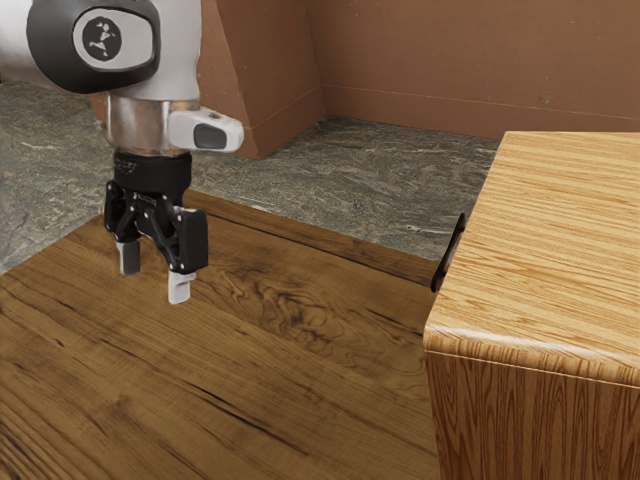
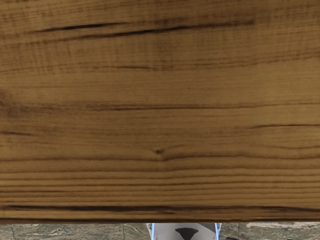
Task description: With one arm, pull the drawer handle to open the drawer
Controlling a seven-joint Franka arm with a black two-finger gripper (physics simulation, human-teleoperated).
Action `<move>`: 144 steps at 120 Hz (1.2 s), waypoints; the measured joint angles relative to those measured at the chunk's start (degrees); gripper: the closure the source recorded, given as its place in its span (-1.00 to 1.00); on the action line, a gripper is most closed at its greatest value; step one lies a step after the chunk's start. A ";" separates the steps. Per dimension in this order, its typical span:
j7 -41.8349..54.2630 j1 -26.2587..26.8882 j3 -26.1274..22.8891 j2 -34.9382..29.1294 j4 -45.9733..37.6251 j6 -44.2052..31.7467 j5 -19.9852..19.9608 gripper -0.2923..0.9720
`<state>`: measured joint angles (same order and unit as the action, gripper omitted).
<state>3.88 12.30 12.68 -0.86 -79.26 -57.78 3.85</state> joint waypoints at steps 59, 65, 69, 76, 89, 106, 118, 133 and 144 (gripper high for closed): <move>-18.29 -7.15 0.01 0.28 -1.53 -23.96 -11.40 -0.54; -20.76 -7.75 0.05 -0.24 -1.64 -26.22 -13.56 -0.54; -22.37 -7.54 0.49 -0.81 -2.26 -28.16 -14.61 -0.54; -24.97 -3.31 3.81 -2.88 -5.25 -32.09 -16.27 -0.54; -28.74 25.94 21.82 -9.46 -12.31 -40.12 -18.62 -0.54; -31.52 62.70 47.43 -22.46 -18.33 -50.48 -15.47 -0.53; -33.05 68.64 50.38 -23.75 -18.87 -54.63 -13.68 -0.53; -34.66 72.65 51.91 -24.67 -19.39 -58.71 -12.39 -0.53; -35.74 75.25 54.83 -25.32 -20.09 -60.73 -12.03 -0.53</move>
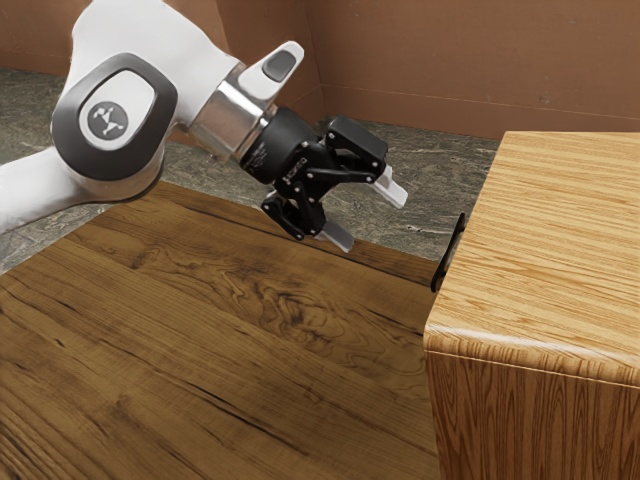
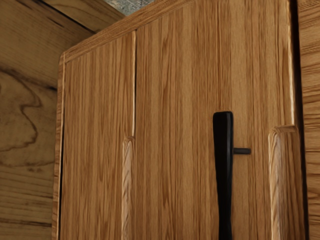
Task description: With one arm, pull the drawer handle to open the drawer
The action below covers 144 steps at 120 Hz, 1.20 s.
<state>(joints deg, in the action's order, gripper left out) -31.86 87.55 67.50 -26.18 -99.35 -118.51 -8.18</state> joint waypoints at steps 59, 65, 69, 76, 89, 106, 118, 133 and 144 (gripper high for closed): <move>-4.24 6.99 4.55 -0.88 -3.64 -7.16 0.52 -0.53; -4.51 7.28 4.61 -0.89 -3.79 -7.64 0.56 -0.53; -4.68 7.44 4.64 -0.89 -4.05 -7.95 0.56 -0.53; -4.96 7.67 4.94 -0.89 -4.57 -8.46 0.55 -0.53; -5.41 9.42 6.80 -0.89 -5.37 -9.53 0.53 -0.53; -5.89 10.91 8.52 -0.80 -5.96 -10.78 0.68 -0.53; -6.16 11.34 9.28 -0.59 -5.78 -11.27 0.70 -0.53; -6.41 10.85 9.31 -0.59 -5.50 -11.39 0.62 -0.53; -6.51 10.49 9.18 -1.58 -5.47 -11.31 0.72 -0.53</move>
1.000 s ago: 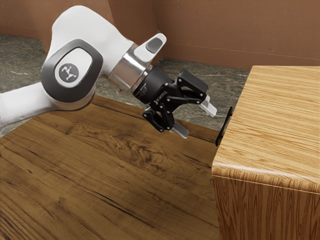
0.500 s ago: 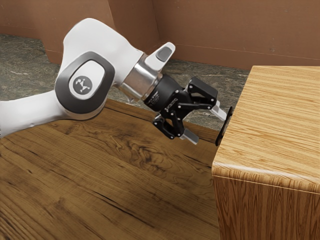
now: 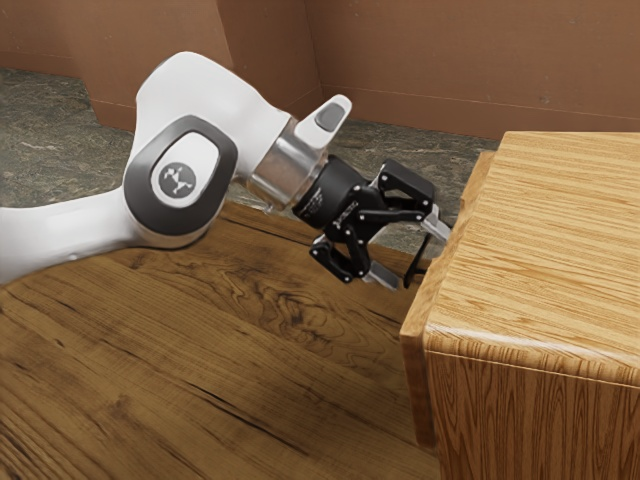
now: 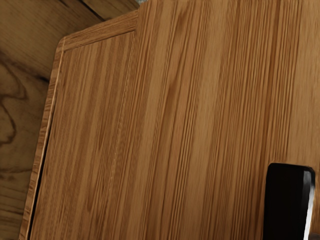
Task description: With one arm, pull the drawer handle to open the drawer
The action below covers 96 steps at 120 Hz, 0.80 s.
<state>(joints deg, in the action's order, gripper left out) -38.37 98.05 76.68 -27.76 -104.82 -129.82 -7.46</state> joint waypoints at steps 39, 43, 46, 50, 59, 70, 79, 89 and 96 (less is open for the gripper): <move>-0.27 -8.18 -2.77 -2.40 -0.29 3.25 0.59 -0.54; -0.31 -9.86 -3.41 -2.75 -0.31 3.92 0.48 -0.54; -0.33 -10.97 -3.68 -3.00 -0.31 4.43 0.43 -0.54; -0.36 -12.00 -3.90 -3.25 -0.31 5.07 0.37 -0.54; -0.43 -13.13 -4.05 -3.56 -0.33 6.19 0.46 -0.53; -0.50 -13.64 -3.97 -3.87 -0.49 7.09 0.63 -0.53; -0.53 -14.66 -3.92 -4.13 -0.65 7.66 0.81 -0.54; -0.56 -16.07 -3.93 -4.42 -0.89 8.39 0.94 -0.53; -0.57 -16.85 -3.96 -4.54 -1.29 8.76 0.94 -0.53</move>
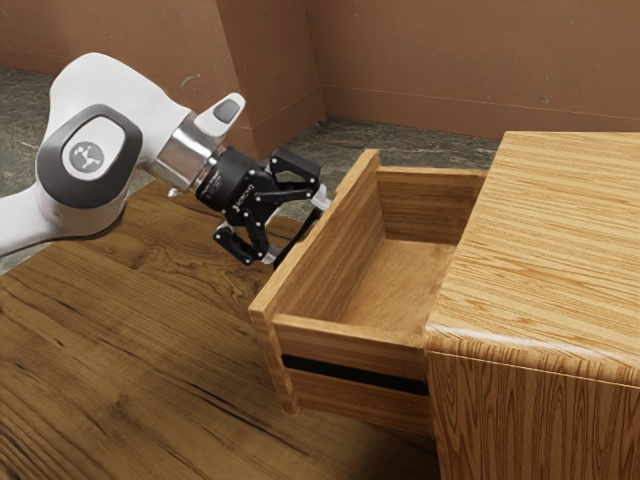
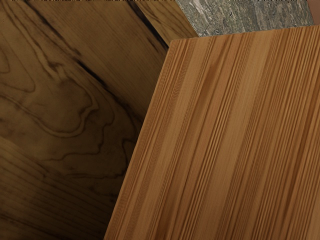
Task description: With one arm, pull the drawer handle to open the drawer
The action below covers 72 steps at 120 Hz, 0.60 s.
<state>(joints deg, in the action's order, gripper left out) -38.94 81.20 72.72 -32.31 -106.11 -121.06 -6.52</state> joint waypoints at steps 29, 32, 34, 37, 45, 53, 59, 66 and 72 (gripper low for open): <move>-0.03 -11.26 -9.48 -0.38 0.38 2.11 0.52 -0.53; -0.03 -14.64 -12.52 -0.64 0.48 2.62 0.59 -0.53; -0.03 -16.85 -14.62 -1.01 0.58 3.00 0.72 -0.53; -0.05 -20.69 -18.41 -1.77 0.72 3.64 1.11 -0.53; -0.13 -28.71 -26.45 -3.30 1.04 5.49 2.66 -0.53; -0.22 -32.87 -33.02 -3.80 3.00 7.72 7.55 -0.53; -0.05 -31.17 -37.12 -2.38 4.87 9.49 14.79 -0.53; 1.45 -29.28 -39.01 4.74 9.09 11.53 21.47 -0.53; 4.36 -32.63 -39.16 15.79 17.67 14.36 22.23 -0.53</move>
<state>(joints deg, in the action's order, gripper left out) -34.58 48.57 33.56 -16.52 -88.44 -106.70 15.71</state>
